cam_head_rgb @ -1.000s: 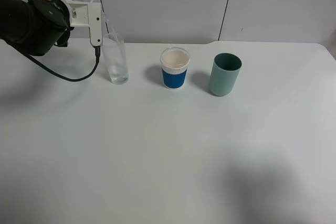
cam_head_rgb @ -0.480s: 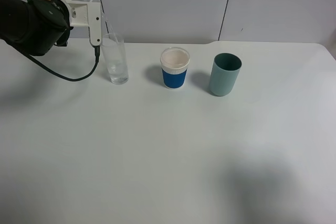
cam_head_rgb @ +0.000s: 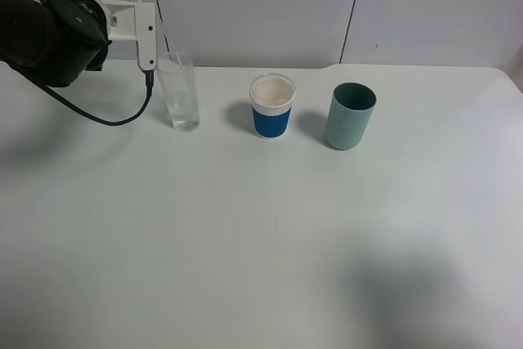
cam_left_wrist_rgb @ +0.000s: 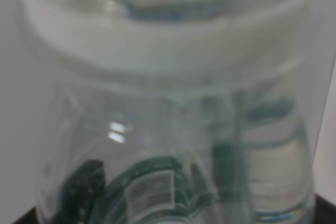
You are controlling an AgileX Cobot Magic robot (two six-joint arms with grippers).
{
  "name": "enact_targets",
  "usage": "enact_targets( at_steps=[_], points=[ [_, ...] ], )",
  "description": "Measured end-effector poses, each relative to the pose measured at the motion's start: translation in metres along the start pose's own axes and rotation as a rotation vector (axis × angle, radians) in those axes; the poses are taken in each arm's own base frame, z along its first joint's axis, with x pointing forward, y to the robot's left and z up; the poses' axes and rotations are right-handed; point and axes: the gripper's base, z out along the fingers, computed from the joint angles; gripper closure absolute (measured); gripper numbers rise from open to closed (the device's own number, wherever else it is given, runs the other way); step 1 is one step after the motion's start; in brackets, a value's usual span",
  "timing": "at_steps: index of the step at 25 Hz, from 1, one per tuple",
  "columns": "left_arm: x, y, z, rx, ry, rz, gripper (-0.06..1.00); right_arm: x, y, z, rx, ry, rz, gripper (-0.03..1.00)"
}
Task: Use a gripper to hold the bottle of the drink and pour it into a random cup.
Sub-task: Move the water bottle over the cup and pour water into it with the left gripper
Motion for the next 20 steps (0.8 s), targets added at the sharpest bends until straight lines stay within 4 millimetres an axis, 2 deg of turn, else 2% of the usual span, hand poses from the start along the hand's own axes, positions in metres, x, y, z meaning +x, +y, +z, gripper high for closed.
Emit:
enact_targets(
  at_steps=[20],
  points=[
    [0.0005, 0.0005, 0.0, -0.005, 0.006, 0.028, 0.4, 0.0, 0.0, 0.0, 0.0, 0.0, 0.0, 0.23]
  ],
)
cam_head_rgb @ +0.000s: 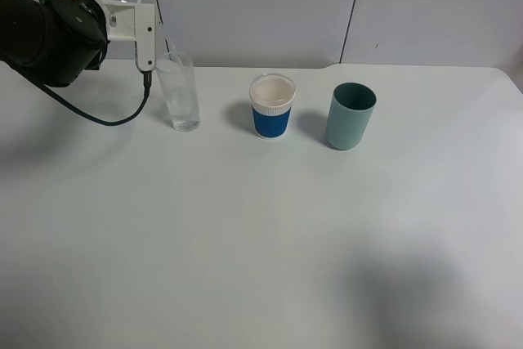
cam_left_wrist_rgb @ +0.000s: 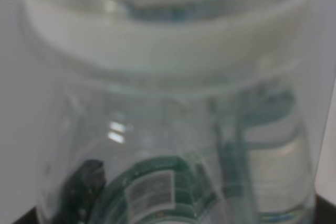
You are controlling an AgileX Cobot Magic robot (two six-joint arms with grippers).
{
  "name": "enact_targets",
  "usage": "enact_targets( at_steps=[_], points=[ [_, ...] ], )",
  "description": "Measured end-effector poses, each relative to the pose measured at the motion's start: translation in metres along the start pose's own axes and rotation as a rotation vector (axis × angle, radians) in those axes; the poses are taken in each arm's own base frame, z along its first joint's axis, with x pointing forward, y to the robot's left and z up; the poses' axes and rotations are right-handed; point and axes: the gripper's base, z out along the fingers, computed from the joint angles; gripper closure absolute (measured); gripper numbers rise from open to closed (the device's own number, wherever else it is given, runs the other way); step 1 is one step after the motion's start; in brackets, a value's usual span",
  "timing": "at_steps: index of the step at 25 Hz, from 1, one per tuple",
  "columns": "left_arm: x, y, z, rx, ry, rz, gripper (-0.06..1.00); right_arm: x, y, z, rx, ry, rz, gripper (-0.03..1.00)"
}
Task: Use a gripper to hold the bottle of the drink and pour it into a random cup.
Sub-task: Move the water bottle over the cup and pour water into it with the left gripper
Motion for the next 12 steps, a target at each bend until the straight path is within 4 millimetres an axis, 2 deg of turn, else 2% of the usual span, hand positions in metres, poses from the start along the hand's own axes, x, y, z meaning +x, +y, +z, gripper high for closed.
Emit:
enact_targets(
  at_steps=[12],
  points=[
    [0.0009, 0.0007, 0.0, -0.008, 0.009, 0.009, 0.4, 0.0, 0.0, 0.0, 0.0, 0.0, 0.0, 0.23]
  ],
)
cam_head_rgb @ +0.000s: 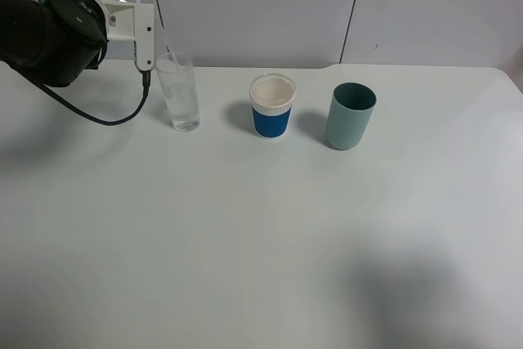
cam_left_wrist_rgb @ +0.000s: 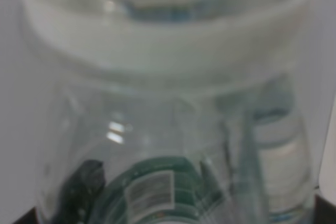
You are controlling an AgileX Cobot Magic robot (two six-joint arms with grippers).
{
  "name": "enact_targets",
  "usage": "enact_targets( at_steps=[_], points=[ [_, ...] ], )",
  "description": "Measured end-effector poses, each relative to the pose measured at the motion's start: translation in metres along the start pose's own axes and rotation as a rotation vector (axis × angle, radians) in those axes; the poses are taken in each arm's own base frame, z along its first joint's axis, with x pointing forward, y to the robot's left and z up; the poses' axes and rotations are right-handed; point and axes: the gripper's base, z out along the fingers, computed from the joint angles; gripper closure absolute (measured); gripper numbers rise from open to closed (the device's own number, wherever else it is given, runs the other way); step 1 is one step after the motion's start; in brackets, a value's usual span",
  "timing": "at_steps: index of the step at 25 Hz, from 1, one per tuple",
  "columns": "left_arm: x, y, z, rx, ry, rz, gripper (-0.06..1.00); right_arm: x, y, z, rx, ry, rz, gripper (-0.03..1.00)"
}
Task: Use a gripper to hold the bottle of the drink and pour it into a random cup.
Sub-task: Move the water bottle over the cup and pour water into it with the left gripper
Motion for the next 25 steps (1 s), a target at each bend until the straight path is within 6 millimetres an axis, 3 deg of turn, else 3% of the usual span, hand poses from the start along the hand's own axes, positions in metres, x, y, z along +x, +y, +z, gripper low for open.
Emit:
enact_targets(
  at_steps=[25],
  points=[
    [0.0009, 0.0008, 0.0, -0.008, 0.01, 0.063, 0.4, 0.0, 0.0, 0.0, 0.0, 0.0, 0.0, 0.23]
  ],
)
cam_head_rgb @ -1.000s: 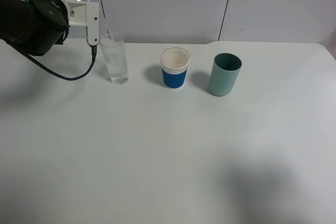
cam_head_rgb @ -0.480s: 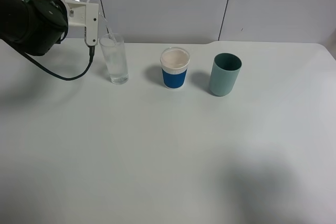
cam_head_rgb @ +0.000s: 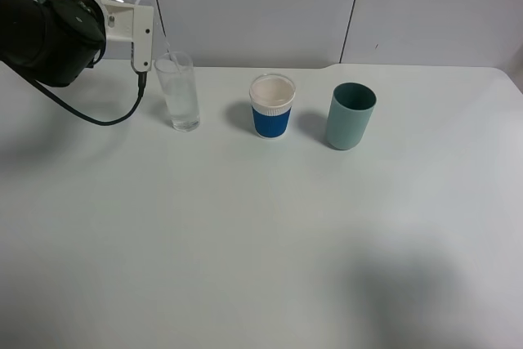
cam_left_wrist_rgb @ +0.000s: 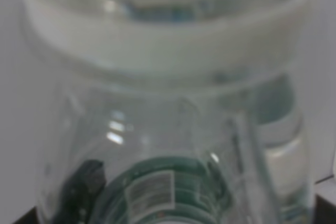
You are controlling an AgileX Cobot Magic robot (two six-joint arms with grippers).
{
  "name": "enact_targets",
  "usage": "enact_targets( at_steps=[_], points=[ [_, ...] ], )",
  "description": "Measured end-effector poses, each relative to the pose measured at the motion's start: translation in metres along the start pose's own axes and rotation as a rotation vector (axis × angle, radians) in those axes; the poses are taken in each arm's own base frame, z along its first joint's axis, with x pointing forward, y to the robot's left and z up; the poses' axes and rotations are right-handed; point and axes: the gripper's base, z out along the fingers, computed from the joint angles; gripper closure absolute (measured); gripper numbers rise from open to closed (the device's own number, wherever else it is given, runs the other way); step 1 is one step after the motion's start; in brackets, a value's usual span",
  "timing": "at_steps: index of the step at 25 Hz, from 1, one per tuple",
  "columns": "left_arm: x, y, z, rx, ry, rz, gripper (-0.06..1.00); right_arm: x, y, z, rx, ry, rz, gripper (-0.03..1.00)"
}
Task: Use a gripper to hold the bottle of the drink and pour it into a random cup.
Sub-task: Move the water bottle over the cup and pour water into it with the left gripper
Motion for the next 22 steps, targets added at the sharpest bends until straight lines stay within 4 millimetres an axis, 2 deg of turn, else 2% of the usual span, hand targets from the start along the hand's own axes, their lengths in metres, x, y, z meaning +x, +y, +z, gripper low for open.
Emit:
enact_targets(
  at_steps=[22],
  points=[
    [-0.0035, 0.0046, -0.0002, -0.052, -0.037, 0.062, 0.4, 0.0, 0.0, 0.0, 0.0, 0.0, 0.0, 0.23]
  ],
)
